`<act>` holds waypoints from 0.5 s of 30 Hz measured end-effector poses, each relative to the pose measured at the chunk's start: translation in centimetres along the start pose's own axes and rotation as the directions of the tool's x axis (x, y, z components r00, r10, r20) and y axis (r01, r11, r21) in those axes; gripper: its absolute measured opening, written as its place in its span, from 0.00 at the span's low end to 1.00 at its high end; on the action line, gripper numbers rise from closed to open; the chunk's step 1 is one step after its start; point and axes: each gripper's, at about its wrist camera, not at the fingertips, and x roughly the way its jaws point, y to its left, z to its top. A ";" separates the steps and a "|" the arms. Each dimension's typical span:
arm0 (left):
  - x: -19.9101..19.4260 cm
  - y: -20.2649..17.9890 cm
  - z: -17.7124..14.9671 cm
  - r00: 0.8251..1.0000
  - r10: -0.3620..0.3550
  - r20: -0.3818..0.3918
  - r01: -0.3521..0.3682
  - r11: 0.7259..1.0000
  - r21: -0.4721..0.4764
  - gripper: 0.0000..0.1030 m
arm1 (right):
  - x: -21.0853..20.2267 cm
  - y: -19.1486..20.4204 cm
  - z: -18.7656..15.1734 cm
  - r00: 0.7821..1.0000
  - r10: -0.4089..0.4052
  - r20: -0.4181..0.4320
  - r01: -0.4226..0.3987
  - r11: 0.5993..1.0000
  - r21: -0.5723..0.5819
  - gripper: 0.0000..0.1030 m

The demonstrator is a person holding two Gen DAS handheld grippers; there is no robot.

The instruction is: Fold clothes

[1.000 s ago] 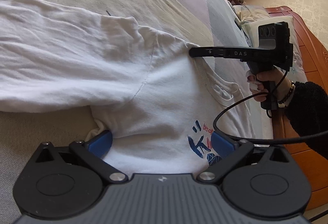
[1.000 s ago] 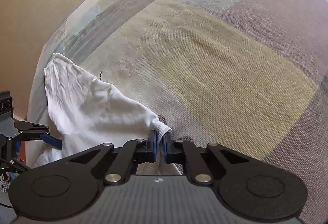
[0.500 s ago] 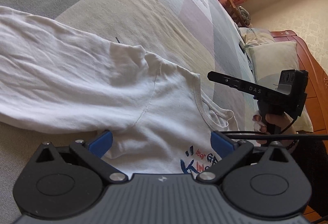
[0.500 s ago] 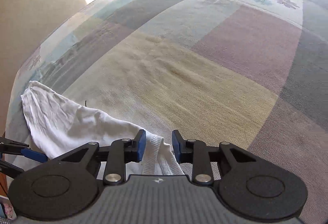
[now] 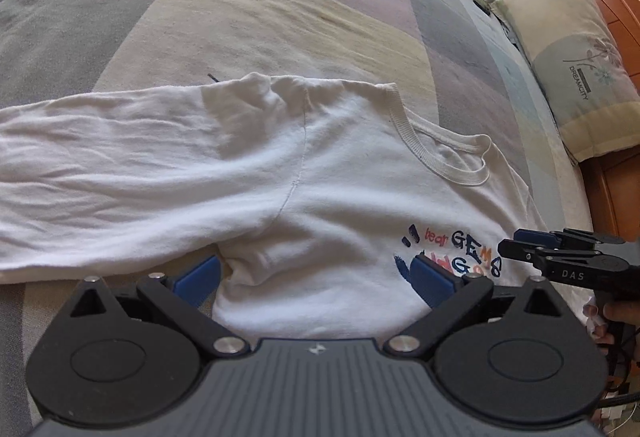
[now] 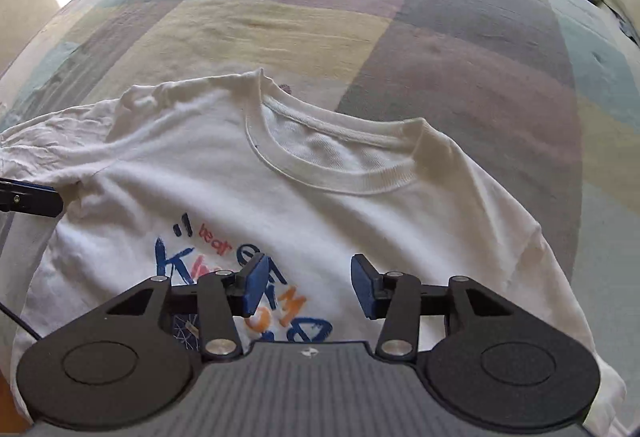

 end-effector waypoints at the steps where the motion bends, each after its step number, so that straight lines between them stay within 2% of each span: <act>1: 0.0 -0.5 0.3 1.000 -0.018 0.009 0.018 0.999 0.044 0.97 | -0.3 -0.5 -0.8 0.999 -0.033 0.002 0.033 0.999 0.041 0.51; 5: 2.7 -2.9 2.1 0.991 -0.128 -0.028 0.131 0.971 0.199 0.97 | 0.4 -2.5 -2.2 0.993 -0.117 0.019 0.113 0.982 0.154 0.51; 7: 4.8 -3.3 2.5 0.986 -0.153 -0.066 0.164 0.961 0.223 0.96 | 1.6 -3.0 -2.5 0.989 -0.144 0.044 0.135 0.977 0.162 0.52; 9: 6.8 -2.9 2.9 0.988 -0.136 -0.079 0.151 0.961 0.234 0.93 | 2.4 -3.3 -2.2 0.982 -0.161 0.095 0.144 0.976 0.161 0.57; 12: 8.2 -2.3 4.4 0.991 -0.128 -0.028 0.131 0.951 0.281 0.92 | 3.4 -4.3 -0.7 0.976 -0.171 0.137 0.147 0.974 0.170 0.66; 15: 9.1 -3.0 6.4 0.996 -0.088 0.004 0.083 0.946 0.314 0.92 | 4.4 -5.2 1.1 0.971 -0.167 0.169 0.140 0.978 0.157 0.76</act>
